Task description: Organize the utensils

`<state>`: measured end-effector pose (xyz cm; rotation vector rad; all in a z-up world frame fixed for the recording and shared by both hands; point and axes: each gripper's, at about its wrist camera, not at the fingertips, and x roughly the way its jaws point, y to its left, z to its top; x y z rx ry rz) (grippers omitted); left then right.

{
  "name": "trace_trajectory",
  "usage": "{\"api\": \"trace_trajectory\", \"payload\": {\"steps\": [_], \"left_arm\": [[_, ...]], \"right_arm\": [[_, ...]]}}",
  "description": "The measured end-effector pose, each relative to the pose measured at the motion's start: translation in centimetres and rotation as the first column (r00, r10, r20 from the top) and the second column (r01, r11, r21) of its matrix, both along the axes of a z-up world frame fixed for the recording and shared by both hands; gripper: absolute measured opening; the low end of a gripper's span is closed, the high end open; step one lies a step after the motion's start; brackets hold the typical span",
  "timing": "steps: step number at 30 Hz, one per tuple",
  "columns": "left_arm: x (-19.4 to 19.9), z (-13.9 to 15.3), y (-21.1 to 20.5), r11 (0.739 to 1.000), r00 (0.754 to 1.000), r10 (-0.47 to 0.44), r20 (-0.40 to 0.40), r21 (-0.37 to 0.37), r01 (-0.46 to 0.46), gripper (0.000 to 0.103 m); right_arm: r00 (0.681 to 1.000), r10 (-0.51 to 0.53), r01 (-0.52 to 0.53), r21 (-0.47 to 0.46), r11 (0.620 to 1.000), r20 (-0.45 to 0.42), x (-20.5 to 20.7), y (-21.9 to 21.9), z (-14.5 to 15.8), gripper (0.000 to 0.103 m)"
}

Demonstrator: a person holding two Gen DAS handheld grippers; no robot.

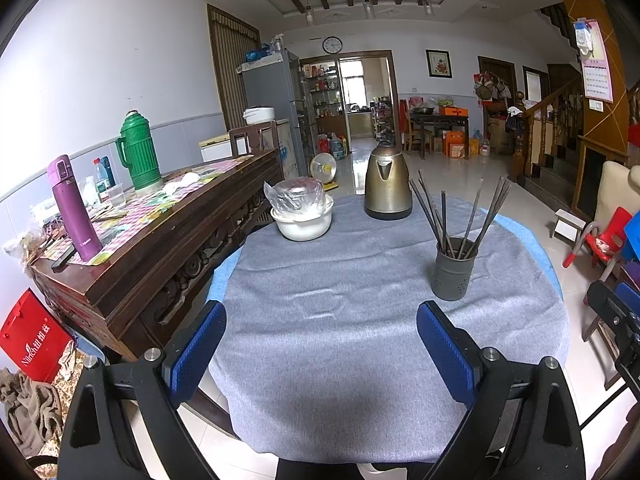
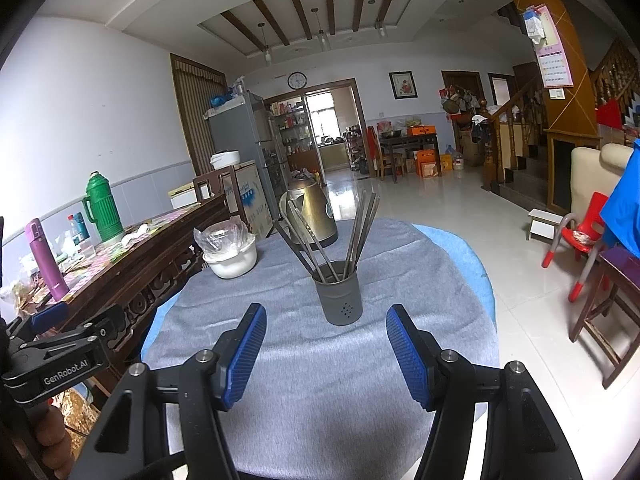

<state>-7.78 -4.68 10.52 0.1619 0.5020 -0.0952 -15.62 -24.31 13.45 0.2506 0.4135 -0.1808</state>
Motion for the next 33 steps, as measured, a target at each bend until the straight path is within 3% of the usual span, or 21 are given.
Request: {"api": "trace_trajectory", "payload": {"steps": [22, 33], "left_arm": [[0.0, 0.3, 0.1, 1.0, 1.0, 0.0, 0.0, 0.007, 0.0, 0.096], [1.8, 0.6, 0.1, 0.999, 0.999, 0.044, -0.015, 0.005, -0.044, 0.096]], "right_arm": [[1.0, -0.017, 0.017, -0.003, 1.0, 0.017, 0.0, 0.5, 0.4, 0.066], [1.0, -0.02, 0.02, 0.021, 1.0, 0.015, 2.5, -0.1, 1.2, 0.066]]}}
